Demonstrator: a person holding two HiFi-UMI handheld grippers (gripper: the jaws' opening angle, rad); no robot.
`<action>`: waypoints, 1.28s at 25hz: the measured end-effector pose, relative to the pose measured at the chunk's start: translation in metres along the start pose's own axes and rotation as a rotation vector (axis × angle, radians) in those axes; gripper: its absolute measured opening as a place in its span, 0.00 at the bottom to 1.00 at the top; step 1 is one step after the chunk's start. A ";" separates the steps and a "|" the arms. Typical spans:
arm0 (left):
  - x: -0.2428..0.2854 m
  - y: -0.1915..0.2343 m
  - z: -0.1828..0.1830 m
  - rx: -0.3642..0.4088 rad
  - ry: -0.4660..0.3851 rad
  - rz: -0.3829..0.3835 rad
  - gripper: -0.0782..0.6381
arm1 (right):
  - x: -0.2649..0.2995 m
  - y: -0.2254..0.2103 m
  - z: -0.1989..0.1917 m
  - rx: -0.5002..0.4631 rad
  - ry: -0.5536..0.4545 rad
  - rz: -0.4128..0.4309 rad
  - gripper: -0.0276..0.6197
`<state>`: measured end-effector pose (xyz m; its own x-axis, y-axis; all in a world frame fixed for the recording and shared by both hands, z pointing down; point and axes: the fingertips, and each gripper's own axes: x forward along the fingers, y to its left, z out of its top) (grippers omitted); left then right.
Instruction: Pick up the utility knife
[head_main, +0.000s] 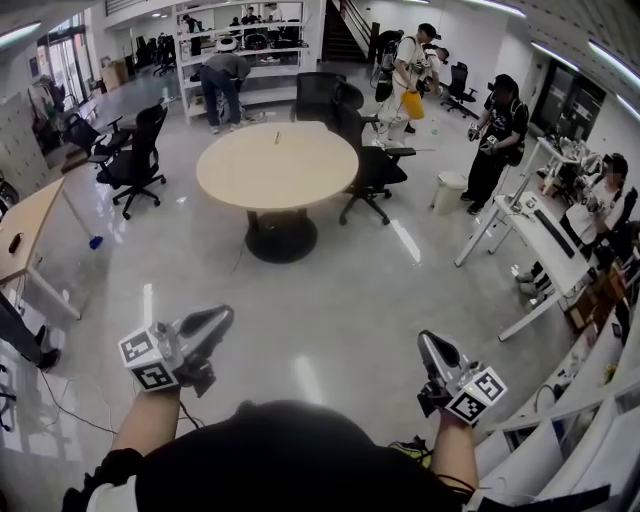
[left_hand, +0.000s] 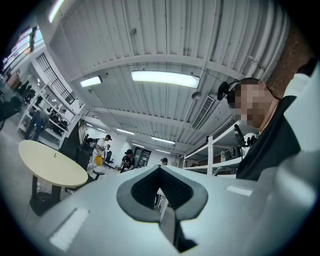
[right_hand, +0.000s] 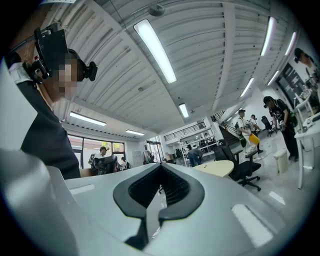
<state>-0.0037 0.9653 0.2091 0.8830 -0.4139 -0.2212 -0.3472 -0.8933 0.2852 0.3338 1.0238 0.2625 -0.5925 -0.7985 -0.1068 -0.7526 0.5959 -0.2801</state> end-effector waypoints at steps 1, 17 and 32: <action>-0.003 0.005 0.000 -0.004 -0.003 0.005 0.09 | 0.007 0.000 -0.002 0.001 0.007 0.006 0.06; -0.078 0.198 0.084 -0.002 -0.096 0.012 0.09 | 0.227 0.039 0.003 -0.097 0.027 0.037 0.06; -0.148 0.337 0.123 -0.028 -0.110 0.063 0.09 | 0.401 0.053 -0.027 -0.099 0.084 0.077 0.06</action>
<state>-0.2899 0.7043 0.2236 0.8194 -0.4868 -0.3027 -0.3904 -0.8606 0.3270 0.0487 0.7373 0.2310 -0.6682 -0.7428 -0.0429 -0.7265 0.6638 -0.1778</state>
